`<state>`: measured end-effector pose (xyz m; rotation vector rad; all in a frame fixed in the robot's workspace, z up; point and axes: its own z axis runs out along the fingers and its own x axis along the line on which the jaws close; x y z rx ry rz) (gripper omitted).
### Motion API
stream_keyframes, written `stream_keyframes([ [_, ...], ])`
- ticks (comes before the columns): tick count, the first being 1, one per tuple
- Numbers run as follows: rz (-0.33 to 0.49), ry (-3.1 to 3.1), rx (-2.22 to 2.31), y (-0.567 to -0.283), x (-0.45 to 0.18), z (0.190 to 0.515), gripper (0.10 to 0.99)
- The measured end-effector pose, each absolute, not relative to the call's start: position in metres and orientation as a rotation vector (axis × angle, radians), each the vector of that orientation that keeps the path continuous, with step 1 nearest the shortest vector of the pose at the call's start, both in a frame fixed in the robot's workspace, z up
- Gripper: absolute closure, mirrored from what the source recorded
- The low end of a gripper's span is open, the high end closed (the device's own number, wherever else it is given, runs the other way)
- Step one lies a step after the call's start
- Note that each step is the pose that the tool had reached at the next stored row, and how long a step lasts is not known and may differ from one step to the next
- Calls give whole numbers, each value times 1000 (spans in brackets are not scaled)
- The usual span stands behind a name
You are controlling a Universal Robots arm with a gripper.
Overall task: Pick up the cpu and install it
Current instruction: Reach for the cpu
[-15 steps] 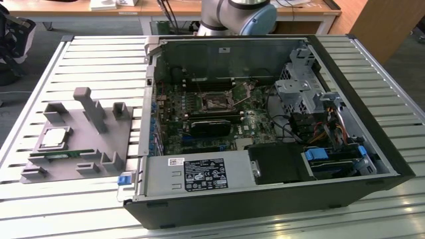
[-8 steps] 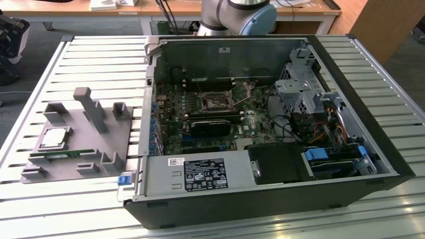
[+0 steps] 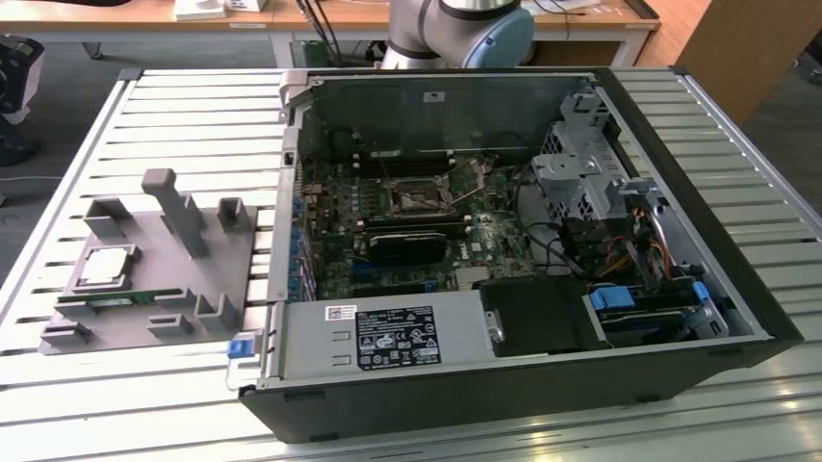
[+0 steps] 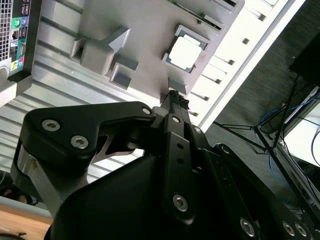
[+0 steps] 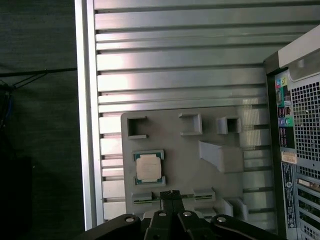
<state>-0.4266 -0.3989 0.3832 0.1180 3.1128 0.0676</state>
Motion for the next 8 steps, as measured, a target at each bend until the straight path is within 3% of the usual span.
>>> stream_keyframes([
  [8, 68, 3113, 118, -399, -437, 382, 980],
])
